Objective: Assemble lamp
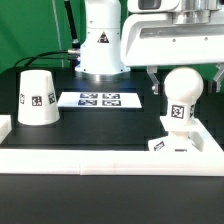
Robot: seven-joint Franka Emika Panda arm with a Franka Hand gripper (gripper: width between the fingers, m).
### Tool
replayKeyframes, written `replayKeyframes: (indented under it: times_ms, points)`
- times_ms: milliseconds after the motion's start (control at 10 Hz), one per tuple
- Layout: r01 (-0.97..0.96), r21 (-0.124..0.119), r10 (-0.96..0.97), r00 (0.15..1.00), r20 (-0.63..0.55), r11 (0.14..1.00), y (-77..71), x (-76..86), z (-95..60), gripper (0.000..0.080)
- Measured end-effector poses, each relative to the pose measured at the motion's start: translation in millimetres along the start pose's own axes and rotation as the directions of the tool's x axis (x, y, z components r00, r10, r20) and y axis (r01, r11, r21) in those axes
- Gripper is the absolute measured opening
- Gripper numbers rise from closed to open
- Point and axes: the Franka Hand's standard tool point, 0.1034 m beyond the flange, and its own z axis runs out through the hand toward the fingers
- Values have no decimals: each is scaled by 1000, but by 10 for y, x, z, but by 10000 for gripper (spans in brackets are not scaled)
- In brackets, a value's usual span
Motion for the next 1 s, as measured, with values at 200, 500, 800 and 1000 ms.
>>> replayKeyframes:
  times_ms: [200,500,800,1000]
  points:
    - [196,-15,-196,980,-9,980,-7,15,-2,698]
    - [428,-30,-428,904,-1,903,14,22,-5,698]
    - [564,-45,-565,825,11,824,-9,22,-7,698]
    - [659,-48,-659,752,20,750,5,25,-8,698]
